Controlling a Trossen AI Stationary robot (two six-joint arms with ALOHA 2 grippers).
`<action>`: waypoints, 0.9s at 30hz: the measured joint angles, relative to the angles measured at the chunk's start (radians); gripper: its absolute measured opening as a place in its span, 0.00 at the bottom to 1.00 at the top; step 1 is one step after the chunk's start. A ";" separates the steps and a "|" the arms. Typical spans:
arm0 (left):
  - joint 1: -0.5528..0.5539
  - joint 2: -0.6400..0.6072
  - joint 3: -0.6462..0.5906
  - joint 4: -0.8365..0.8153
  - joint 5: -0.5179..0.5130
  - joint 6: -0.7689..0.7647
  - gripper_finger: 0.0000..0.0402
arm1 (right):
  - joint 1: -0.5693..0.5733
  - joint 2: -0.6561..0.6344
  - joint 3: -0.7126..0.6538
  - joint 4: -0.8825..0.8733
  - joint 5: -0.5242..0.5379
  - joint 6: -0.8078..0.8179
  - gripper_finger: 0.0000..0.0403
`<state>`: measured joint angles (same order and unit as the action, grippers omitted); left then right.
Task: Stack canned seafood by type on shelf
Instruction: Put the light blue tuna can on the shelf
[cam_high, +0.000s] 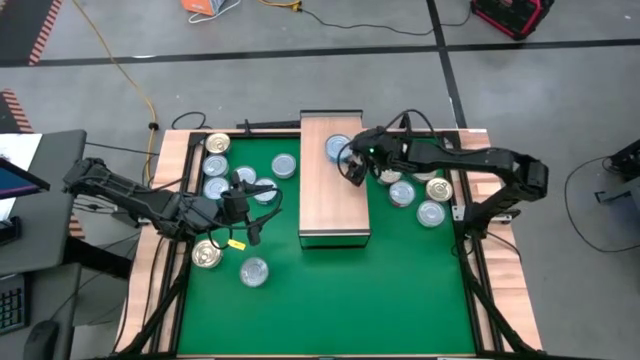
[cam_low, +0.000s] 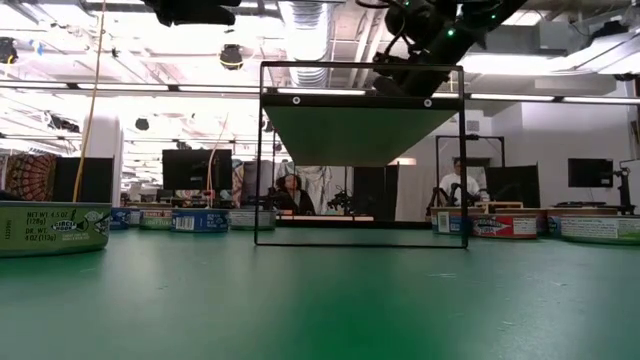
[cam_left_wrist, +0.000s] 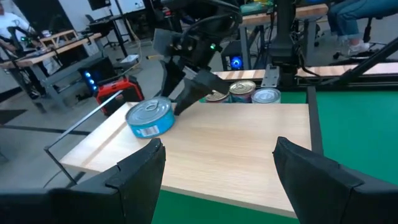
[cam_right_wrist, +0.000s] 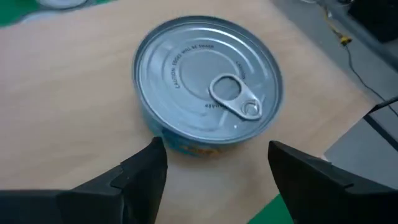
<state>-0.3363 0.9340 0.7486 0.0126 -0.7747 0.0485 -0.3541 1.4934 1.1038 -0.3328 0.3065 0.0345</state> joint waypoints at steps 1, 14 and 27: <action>0.000 0.000 0.000 0.000 0.000 0.003 0.72 | -0.004 -0.002 0.000 0.000 0.000 0.000 0.76; 0.000 0.000 0.000 0.009 -0.002 0.048 0.72 | -0.043 0.001 0.006 0.071 0.009 -0.032 0.76; -0.008 0.000 0.000 -0.014 0.036 0.038 0.72 | -0.052 -0.104 0.068 -0.137 0.016 -0.062 0.76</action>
<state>-0.3440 0.9337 0.7486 -0.0017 -0.7392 0.0868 -0.4064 1.3891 1.1716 -0.4697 0.3221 -0.0273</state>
